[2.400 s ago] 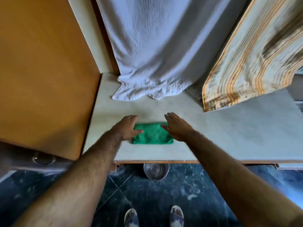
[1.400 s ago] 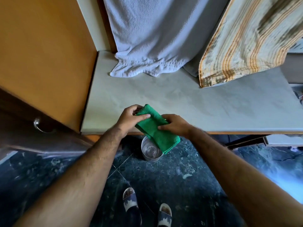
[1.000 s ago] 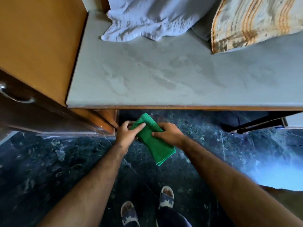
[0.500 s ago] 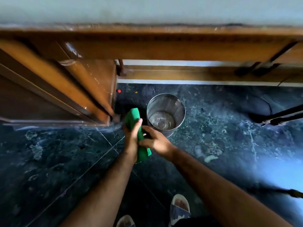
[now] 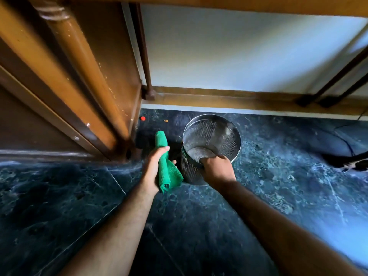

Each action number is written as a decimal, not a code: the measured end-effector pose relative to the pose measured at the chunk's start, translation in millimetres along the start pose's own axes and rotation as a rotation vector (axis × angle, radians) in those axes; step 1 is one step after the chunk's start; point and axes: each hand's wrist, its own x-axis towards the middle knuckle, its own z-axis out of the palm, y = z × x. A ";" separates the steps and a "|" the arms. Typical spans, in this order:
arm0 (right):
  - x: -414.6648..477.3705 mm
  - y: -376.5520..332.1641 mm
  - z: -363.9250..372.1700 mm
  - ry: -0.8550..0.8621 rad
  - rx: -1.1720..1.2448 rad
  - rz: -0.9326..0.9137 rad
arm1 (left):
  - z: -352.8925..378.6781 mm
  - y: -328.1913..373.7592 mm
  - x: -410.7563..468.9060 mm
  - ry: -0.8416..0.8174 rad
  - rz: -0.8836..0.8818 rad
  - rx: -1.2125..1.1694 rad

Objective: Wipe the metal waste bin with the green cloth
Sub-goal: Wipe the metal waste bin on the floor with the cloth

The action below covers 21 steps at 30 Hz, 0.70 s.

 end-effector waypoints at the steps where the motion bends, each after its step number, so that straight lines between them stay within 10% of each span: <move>1: 2.2 -0.3 1.5 0.016 0.012 0.003 | -1.4 -1.8 4.0 0.002 0.016 0.046; 14: 10.7 8.6 -26.4 0.007 0.454 0.136 | 70.4 -0.2 -0.9 0.122 0.772 0.718; 21: -13.8 30.0 -18.4 -0.095 0.688 0.164 | 37.9 -28.3 35.2 0.236 0.562 0.802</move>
